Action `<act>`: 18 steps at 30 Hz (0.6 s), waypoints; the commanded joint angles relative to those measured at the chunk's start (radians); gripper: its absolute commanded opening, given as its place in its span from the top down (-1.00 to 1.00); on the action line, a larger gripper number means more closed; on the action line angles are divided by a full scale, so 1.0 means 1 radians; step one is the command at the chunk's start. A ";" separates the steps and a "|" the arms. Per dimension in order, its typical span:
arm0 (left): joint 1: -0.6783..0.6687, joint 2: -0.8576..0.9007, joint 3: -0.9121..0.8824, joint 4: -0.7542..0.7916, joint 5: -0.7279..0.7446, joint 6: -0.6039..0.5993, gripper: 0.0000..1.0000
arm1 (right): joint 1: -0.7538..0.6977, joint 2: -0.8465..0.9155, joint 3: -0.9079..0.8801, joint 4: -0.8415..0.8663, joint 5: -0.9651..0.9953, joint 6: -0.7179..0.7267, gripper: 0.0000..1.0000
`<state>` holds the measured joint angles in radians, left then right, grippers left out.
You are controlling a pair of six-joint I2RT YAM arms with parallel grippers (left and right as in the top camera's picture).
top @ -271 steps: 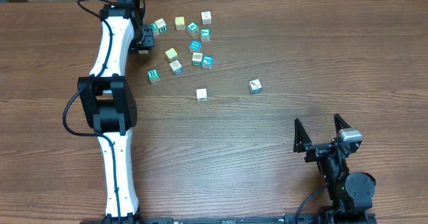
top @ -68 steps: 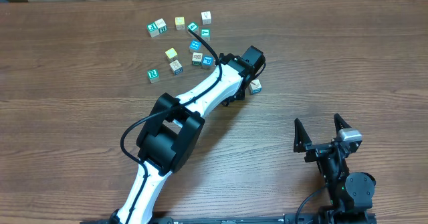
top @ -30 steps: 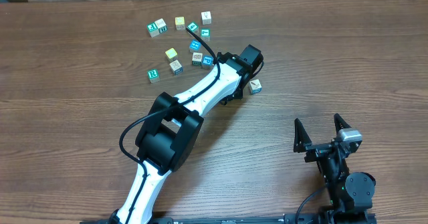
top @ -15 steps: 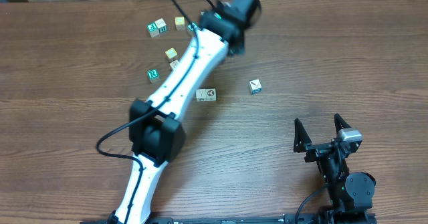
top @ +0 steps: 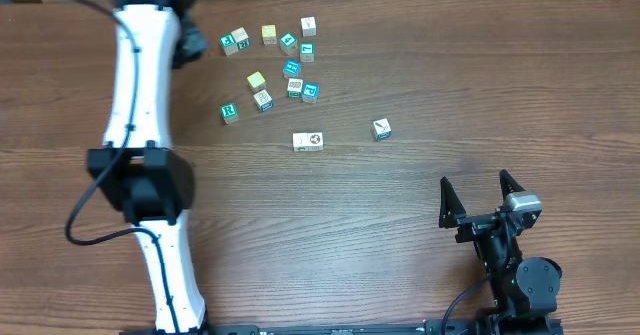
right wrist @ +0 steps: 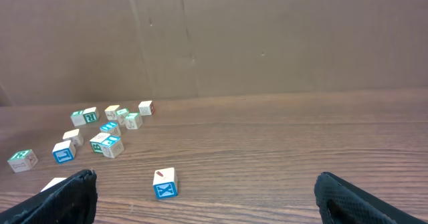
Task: Form a horizontal line
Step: 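Open the left gripper and retract the left arm to the upper left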
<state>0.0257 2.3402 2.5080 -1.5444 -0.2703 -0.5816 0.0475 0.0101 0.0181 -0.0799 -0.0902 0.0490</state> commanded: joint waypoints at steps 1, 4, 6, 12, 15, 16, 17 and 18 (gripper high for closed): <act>0.082 -0.006 -0.042 -0.004 0.122 -0.027 0.07 | -0.003 -0.007 -0.010 0.003 -0.001 0.002 -1.00; 0.126 -0.006 -0.054 -0.019 0.169 -0.027 -0.04 | -0.003 -0.007 -0.010 0.003 -0.001 0.002 -1.00; 0.138 -0.006 -0.064 -0.045 0.175 -0.027 -0.04 | -0.003 -0.007 -0.010 0.004 0.001 0.002 -1.00; 0.137 -0.006 -0.065 -0.092 0.171 -0.024 -1.00 | -0.002 -0.007 -0.010 0.037 -0.099 0.011 -1.00; 0.137 -0.006 -0.065 -0.092 0.171 -0.024 -1.00 | -0.002 -0.007 -0.009 0.091 -0.200 0.074 -1.00; 0.137 -0.006 -0.065 -0.092 0.171 -0.024 -1.00 | -0.002 -0.007 -0.003 0.098 -0.200 0.119 -1.00; 0.137 -0.006 -0.065 -0.092 0.171 -0.024 -1.00 | -0.002 -0.007 0.013 0.094 -0.200 0.151 -1.00; 0.138 -0.006 -0.065 -0.092 0.171 -0.024 -1.00 | -0.002 -0.007 0.040 0.078 -0.204 0.163 -1.00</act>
<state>0.1699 2.3402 2.4462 -1.6363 -0.1078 -0.6025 0.0475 0.0101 0.0181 0.0086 -0.2401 0.1188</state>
